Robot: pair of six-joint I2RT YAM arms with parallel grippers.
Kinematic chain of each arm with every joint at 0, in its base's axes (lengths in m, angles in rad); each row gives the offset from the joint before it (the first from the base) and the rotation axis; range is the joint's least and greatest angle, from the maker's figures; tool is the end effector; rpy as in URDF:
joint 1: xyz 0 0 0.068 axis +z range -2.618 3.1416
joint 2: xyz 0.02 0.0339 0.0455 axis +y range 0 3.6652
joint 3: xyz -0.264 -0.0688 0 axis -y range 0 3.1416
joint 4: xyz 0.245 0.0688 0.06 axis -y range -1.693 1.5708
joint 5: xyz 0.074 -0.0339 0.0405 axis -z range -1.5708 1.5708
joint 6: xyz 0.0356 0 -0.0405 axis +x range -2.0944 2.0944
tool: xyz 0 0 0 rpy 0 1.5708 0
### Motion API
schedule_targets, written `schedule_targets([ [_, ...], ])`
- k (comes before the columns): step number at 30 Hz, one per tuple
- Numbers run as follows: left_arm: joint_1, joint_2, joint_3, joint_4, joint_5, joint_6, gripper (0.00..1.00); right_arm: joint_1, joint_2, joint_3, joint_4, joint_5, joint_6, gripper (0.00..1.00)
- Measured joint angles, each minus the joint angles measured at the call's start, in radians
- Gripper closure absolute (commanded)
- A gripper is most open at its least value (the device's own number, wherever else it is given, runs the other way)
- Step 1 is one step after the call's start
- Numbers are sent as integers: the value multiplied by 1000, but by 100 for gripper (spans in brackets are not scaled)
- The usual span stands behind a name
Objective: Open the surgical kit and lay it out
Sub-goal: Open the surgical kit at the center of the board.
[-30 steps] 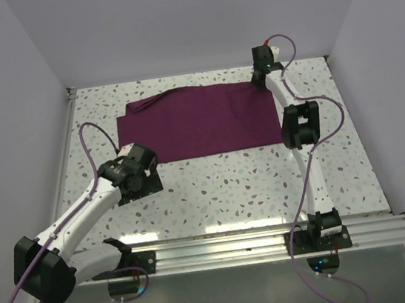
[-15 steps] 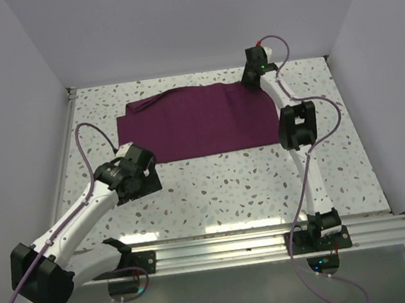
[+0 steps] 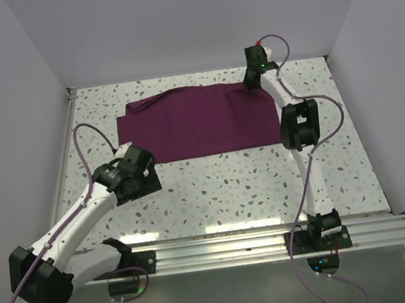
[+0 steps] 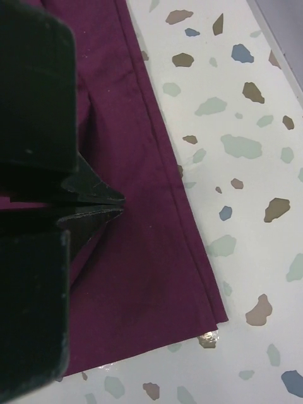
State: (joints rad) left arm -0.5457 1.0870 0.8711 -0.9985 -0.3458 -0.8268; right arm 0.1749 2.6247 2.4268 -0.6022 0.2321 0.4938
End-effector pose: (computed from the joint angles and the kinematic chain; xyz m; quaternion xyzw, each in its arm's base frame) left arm 0.1660 -0.0867 0.2526 -0.1660 0.9557 0.0203 0.2424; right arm 0.5698 0.0924 0.1767 0.1891 0.9018 0.0212 0.3879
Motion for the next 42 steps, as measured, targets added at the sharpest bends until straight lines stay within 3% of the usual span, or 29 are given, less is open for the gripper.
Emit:
schedule_targets([
  [15, 0, -3, 0, 14, 0, 2, 1, 8, -180, -197, 11, -74, 10, 100],
  [20, 0, -3, 0, 18, 1, 9, 1, 50, -364, -462, 74, -122, 41, 100],
  [26, 0, -7, 0, 19, 4, 20, 1, 194, -532, -836, 125, -180, 87, 100],
  [32, 0, -2, 0, 52, 17, 51, 1, 295, -646, -1043, 130, -209, 109, 100],
  [34, 0, 17, 0, 70, 24, 64, 2, 292, -676, -1040, 110, -205, 111, 49],
  [36, 0, 44, 2, 85, 30, 81, 2, 284, -682, -996, 63, -188, 91, 21],
  [38, 0, 72, 6, 103, 39, 95, 2, 279, -681, -944, 24, -166, 67, 10],
  [42, 0, 106, 26, 134, 55, 125, 2, 275, -681, -879, -6, -133, 35, 9],
])
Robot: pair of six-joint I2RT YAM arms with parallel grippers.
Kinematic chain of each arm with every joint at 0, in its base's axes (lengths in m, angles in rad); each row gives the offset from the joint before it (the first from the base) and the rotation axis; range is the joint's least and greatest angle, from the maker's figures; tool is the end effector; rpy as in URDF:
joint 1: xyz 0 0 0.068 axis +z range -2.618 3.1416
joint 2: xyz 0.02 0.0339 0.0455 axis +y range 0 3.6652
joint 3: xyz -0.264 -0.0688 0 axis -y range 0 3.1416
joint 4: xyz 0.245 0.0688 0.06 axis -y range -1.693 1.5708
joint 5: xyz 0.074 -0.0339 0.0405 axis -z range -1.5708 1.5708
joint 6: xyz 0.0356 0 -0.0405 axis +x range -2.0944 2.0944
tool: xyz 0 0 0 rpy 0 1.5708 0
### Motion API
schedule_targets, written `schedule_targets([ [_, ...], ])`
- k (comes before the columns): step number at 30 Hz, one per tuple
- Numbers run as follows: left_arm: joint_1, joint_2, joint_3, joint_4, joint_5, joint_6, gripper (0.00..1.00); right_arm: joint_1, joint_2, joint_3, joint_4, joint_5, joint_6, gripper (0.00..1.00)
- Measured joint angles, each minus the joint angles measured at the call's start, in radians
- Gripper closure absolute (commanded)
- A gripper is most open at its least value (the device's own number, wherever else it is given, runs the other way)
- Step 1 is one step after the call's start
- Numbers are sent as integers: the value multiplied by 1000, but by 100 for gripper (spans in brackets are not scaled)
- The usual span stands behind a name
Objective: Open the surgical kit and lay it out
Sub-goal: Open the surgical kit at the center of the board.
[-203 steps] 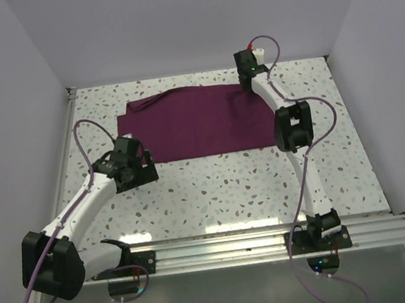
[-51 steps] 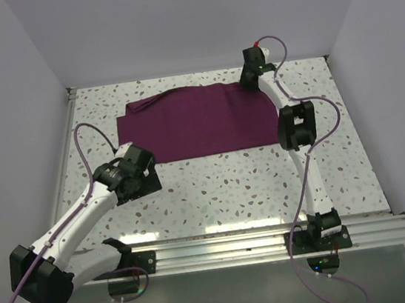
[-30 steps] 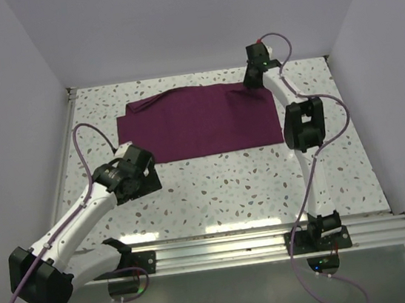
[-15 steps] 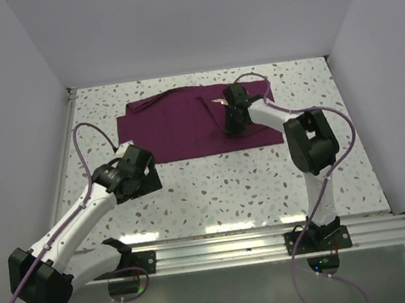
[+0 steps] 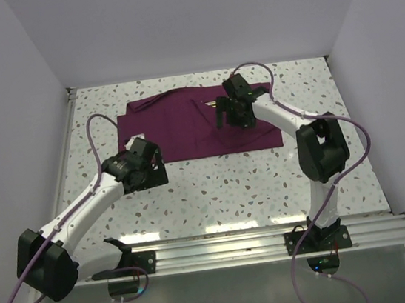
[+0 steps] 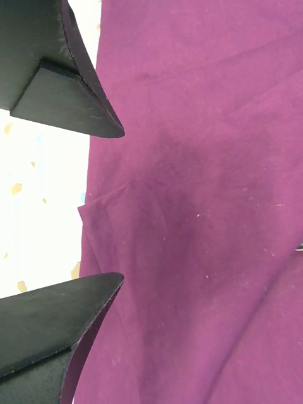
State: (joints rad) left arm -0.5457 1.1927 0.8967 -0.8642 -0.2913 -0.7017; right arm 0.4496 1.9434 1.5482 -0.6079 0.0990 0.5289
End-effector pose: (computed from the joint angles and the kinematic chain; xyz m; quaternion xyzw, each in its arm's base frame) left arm 0.1913 -0.1042 0.2457 -0.1050 0.9634 -0.0025 0.2467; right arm 0.3835 0.1812 0.2282 0.0519 0.9575 0.0895 0.2692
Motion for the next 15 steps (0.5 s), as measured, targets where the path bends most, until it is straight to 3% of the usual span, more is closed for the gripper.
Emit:
schedule_targets([
  [8, 0, 20, 23, 48, 8, 41, 2, 12, 0, 16, -51, 0, -22, 14],
  [15, 0, 21, 23, 64, 8, 59, 2, 98, 3, 3, -66, -10, -57, 32],
])
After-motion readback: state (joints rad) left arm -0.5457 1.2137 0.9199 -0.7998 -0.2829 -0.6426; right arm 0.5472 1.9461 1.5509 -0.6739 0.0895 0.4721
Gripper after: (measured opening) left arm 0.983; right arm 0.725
